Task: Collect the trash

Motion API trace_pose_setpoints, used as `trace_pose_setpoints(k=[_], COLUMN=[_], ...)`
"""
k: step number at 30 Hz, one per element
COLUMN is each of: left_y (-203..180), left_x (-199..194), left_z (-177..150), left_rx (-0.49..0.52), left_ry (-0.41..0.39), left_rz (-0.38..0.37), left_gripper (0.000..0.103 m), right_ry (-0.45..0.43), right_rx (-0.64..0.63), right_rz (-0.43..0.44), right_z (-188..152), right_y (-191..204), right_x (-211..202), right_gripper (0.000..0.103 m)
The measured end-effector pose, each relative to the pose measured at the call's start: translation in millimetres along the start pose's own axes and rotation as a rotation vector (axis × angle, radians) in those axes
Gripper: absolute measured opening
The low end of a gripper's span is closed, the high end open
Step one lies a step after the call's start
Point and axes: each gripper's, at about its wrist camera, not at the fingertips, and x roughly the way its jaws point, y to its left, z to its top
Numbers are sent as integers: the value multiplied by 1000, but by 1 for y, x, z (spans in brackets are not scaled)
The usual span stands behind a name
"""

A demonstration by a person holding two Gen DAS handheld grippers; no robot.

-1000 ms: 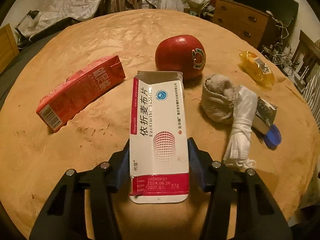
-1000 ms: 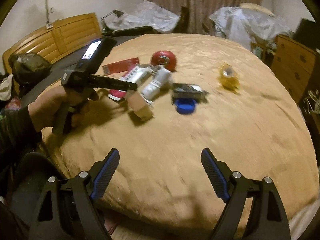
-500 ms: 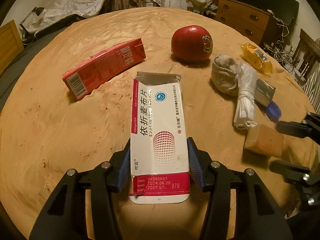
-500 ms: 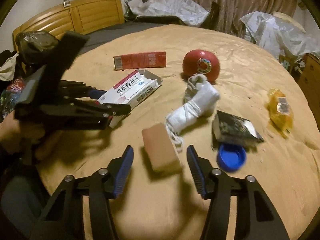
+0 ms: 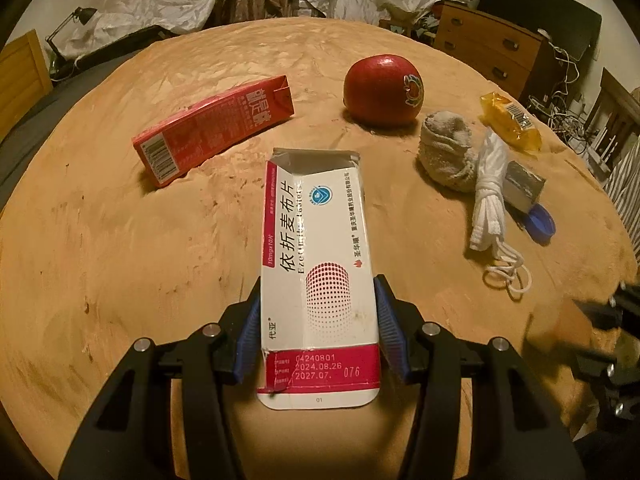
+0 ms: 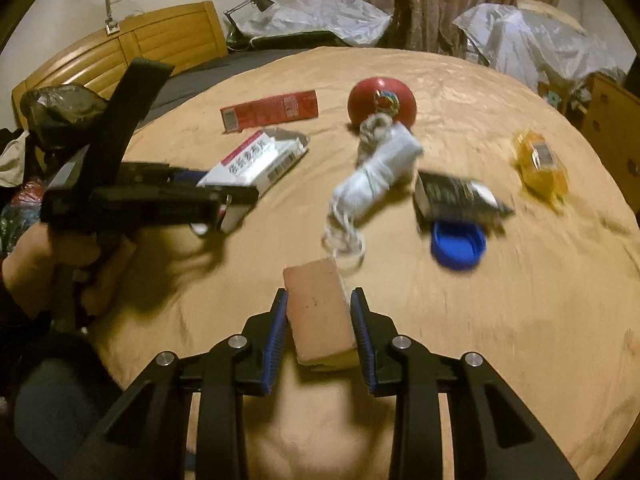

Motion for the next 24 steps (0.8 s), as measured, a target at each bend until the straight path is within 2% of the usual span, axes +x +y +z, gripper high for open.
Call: trace_pose_setpoints(k=[4, 12, 17, 24], left_y=[-4, -7, -13, -46], left_x=[-3, 2, -16, -88], left_z=[-4, 1, -5, -21], left_rx=[1, 7, 1, -3], left_ry=[1, 10, -41, -179], left_rz=[1, 12, 44, 53], left_gripper=[50, 50, 48, 48], right_ry=[12, 38, -40, -219], right_rx=[47, 38, 109, 168], right_rz=[8, -48, -91, -183], right_z=[-13, -10, -11, -2], right_y=[-4, 2, -3, -3], right_x=[-9, 4, -14, -72], right_gripper=[33, 31, 29, 29])
